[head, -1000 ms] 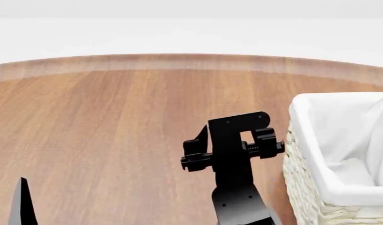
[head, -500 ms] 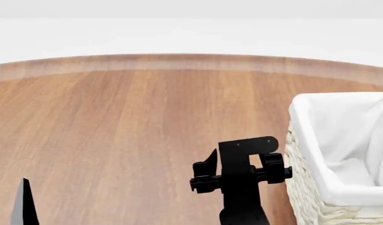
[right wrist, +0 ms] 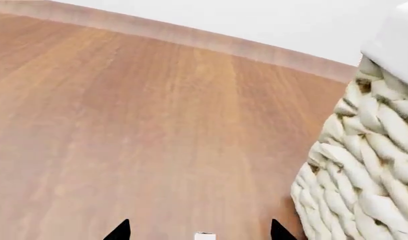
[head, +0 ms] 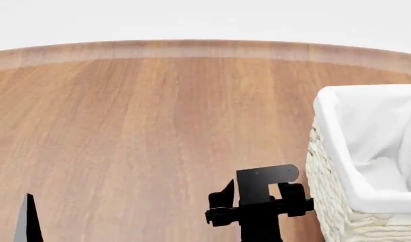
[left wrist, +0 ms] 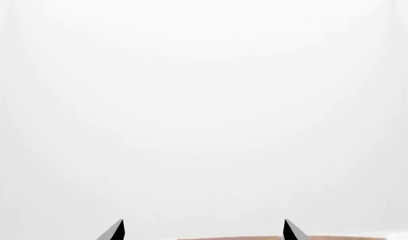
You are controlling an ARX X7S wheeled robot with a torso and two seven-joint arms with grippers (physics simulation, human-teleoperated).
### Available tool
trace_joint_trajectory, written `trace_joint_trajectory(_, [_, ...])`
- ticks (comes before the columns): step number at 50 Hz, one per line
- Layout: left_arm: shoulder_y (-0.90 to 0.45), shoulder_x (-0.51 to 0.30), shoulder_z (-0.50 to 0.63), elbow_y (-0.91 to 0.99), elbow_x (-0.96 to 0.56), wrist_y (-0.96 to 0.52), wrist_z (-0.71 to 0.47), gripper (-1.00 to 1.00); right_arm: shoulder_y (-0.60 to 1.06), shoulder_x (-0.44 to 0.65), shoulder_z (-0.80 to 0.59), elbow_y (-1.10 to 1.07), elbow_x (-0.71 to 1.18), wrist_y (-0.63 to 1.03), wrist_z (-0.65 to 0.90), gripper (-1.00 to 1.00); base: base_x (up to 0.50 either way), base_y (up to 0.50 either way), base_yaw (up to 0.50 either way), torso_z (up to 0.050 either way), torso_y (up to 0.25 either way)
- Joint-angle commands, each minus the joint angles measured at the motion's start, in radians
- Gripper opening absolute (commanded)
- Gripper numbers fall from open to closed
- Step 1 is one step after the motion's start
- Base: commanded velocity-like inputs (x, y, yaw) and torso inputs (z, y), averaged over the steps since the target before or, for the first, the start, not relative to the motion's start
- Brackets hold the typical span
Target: Pick up the cream cheese box, and put it in the basket.
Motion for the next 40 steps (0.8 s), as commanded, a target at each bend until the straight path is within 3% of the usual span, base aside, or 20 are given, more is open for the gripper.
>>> trace_joint_trajectory(1, [0.0, -0.006, 0.006, 0.001, -0.002, 0.004, -0.002, 1.0, -0.01, 0.0, 0.02, 0.001, -0.006, 0.007, -0.009, 1.0, 0.0, 0.0, 0.0, 0.0, -0.184])
trace_joint_trajectory(16, [0.001, -0.014, 0.016, 0.012, 0.004, -0.007, -0.01, 1.0, -0.017, 0.0, 0.056, 0.001, -0.021, 0.012, -0.018, 1.0, 0.0, 0.0, 0.0, 0.0, -0.181])
trace_joint_trajectory(40, [-0.004, -0.021, 0.03, -0.009, 0.006, 0.013, -0.016, 1.0, -0.043, 0.0, 0.156, 0.001, -0.096, 0.029, -0.03, 1.0, 0.0, 0.0, 0.0, 0.0, -0.001])
